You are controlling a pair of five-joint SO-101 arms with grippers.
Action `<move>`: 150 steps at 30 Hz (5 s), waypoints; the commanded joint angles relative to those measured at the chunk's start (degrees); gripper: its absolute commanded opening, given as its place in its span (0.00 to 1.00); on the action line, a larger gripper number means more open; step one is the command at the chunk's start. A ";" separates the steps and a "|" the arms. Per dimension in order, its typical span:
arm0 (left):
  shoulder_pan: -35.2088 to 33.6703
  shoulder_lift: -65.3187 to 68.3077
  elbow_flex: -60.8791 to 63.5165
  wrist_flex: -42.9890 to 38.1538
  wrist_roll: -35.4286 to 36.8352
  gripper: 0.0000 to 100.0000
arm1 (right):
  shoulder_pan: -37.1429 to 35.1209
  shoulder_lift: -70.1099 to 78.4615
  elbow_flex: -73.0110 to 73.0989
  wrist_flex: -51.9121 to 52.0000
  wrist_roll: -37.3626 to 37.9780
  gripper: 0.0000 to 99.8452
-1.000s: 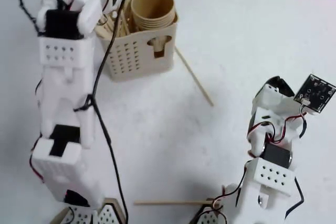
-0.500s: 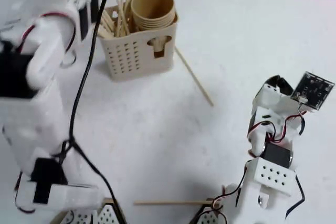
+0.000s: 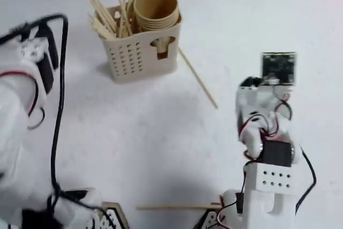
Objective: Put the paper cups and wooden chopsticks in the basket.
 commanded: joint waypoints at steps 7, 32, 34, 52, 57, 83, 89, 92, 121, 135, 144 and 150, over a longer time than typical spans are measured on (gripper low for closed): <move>-0.57 -26.42 36.31 -14.77 0.53 0.10 | -7.78 17.01 -10.73 6.11 6.33 0.03; -0.66 -78.29 117.63 -44.04 0.09 0.10 | -13.05 66.33 -37.10 8.48 7.47 0.16; -0.66 -81.01 121.05 -45.10 0.09 0.10 | -12.79 69.41 -39.47 8.48 7.47 0.16; -0.66 -82.07 125.45 -46.86 0.09 0.10 | -6.11 81.80 -46.15 12.70 17.41 0.02; -0.66 -82.07 126.68 -47.21 0.00 0.10 | 0.66 81.71 -46.15 20.18 24.35 0.02; -0.66 -82.07 126.77 -46.86 0.00 0.10 | 12.97 64.75 -39.65 42.51 45.36 0.24; -0.66 -82.07 127.65 -47.30 -2.73 0.10 | 3.56 63.43 -39.91 37.41 34.02 0.26; -0.66 -82.07 127.65 -46.95 -3.16 0.10 | -2.42 63.43 -39.91 32.75 28.75 0.26; -0.66 -82.07 128.18 -47.03 -3.52 0.10 | -9.10 84.88 -50.90 20.18 21.71 0.02; -0.66 -82.07 128.18 -47.12 -3.52 0.10 | -11.38 49.71 -54.07 36.09 19.34 0.02; -0.66 -82.07 128.18 -47.12 -3.60 0.10 | -25.63 29.76 -58.90 28.62 5.19 0.02; -0.66 -82.07 128.26 -47.03 -3.69 0.10 | -31.78 29.67 -64.26 16.04 -2.90 0.02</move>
